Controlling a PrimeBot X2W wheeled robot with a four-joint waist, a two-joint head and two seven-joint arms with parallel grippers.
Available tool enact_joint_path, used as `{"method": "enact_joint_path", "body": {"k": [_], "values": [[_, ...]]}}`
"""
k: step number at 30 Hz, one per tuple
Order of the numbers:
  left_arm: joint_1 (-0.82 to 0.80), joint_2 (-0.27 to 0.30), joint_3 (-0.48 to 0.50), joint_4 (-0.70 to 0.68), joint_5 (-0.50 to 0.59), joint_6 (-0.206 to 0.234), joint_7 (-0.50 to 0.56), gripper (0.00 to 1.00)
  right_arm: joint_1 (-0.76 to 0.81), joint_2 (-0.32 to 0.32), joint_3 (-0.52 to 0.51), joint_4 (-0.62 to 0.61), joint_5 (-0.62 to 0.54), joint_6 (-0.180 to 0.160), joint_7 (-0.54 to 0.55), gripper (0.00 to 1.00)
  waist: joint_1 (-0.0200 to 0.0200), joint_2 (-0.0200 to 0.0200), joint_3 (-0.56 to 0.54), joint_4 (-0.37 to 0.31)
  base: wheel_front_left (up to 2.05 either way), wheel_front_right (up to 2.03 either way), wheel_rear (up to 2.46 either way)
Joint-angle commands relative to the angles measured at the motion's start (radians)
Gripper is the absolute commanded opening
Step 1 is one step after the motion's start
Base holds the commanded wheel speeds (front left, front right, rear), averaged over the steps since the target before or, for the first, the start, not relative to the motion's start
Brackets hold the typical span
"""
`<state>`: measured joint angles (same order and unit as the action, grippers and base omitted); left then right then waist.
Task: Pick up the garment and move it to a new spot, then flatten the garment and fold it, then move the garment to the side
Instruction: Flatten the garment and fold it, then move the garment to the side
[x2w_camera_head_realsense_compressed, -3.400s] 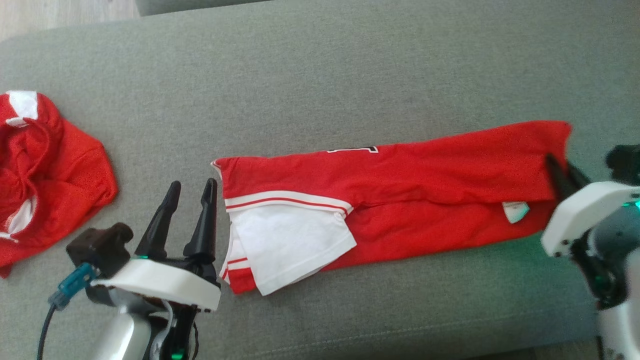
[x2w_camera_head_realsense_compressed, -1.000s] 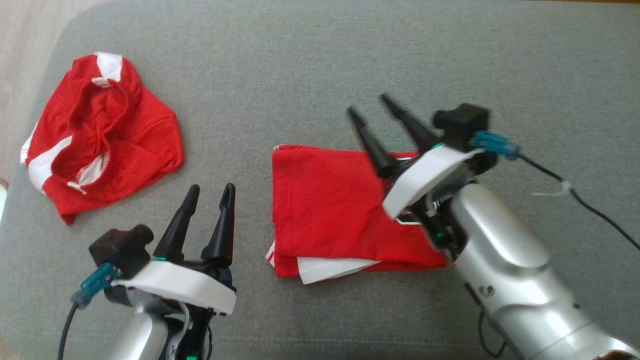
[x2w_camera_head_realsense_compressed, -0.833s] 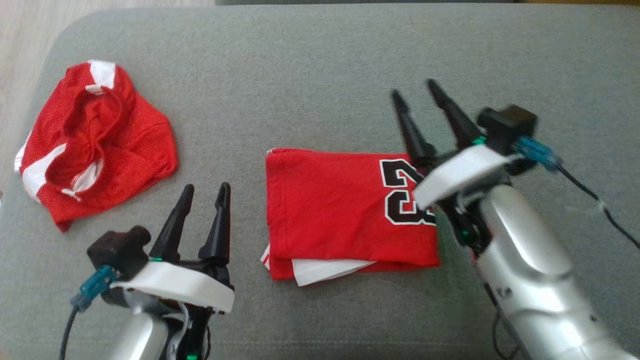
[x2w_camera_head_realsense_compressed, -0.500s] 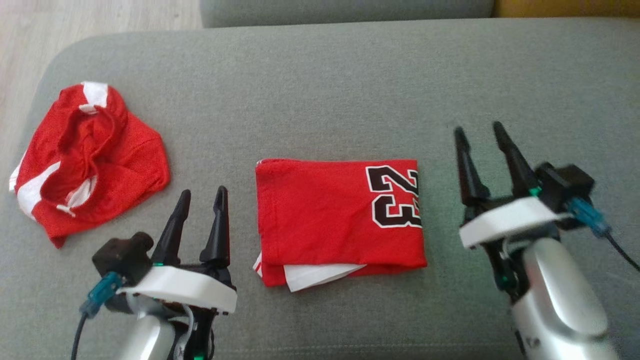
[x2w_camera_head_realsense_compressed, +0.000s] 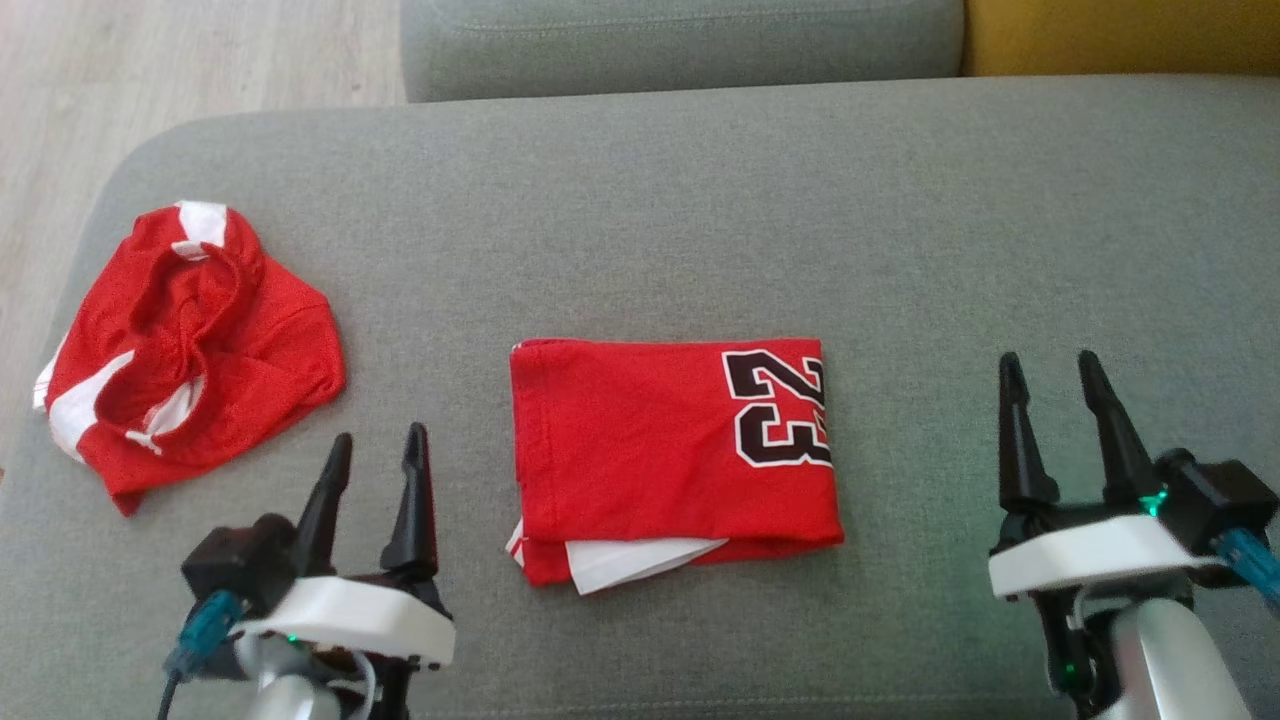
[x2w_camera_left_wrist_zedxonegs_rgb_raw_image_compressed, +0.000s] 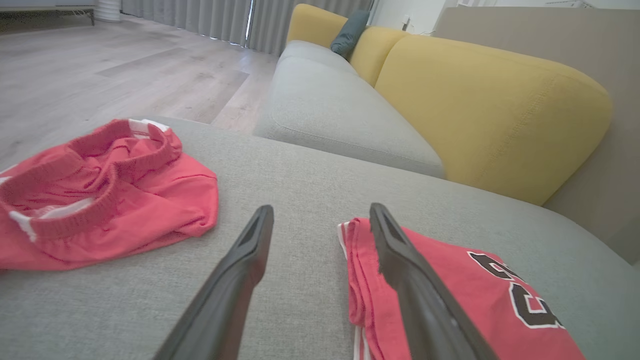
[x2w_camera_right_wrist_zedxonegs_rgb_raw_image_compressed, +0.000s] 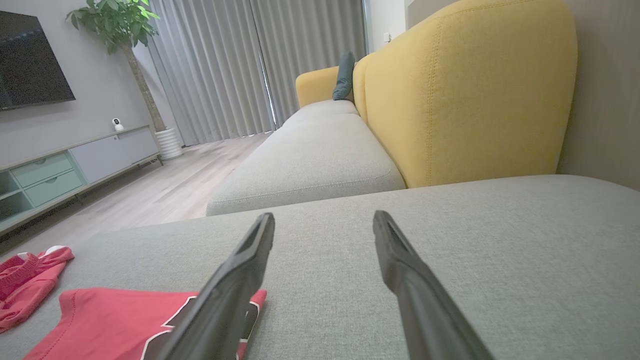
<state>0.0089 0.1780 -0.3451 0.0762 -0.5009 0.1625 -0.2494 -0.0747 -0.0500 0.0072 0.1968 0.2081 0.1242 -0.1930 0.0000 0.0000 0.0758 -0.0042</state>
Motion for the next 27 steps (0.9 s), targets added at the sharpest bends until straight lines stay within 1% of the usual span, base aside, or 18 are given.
{"method": "enact_joint_path", "body": {"k": [1, 6, 15, 27], "values": [[-0.023, -0.001, 0.053, -0.025, 0.015, -0.008, -0.012, 1.00, -0.008, 0.000, 0.014, -0.045, -0.007, 0.007, -0.010, 1.00, 0.0000, 0.0000, -0.005, 0.002, 0.00, 0.00, 0.00], [-0.002, -0.025, 0.089, -0.020, 0.051, -0.034, -0.012, 1.00, 0.028, 0.000, 0.006, -0.063, -0.005, 0.007, -0.008, 1.00, 0.0000, 0.0000, -0.013, 0.004, 0.00, 0.00, 0.00], [0.019, -0.060, 0.126, -0.011, 0.095, -0.068, -0.012, 1.00, 0.041, 0.000, 0.009, -0.073, -0.008, 0.007, 0.008, 1.00, 0.0000, 0.0000, -0.023, 0.005, 0.00, 0.00, 0.00], [0.027, -0.081, 0.151, 0.007, 0.123, -0.096, -0.012, 1.00, 0.047, 0.000, 0.014, -0.075, -0.009, 0.007, 0.023, 1.00, 0.0000, 0.0000, -0.032, 0.003, 0.00, 0.00, 0.00]]}}
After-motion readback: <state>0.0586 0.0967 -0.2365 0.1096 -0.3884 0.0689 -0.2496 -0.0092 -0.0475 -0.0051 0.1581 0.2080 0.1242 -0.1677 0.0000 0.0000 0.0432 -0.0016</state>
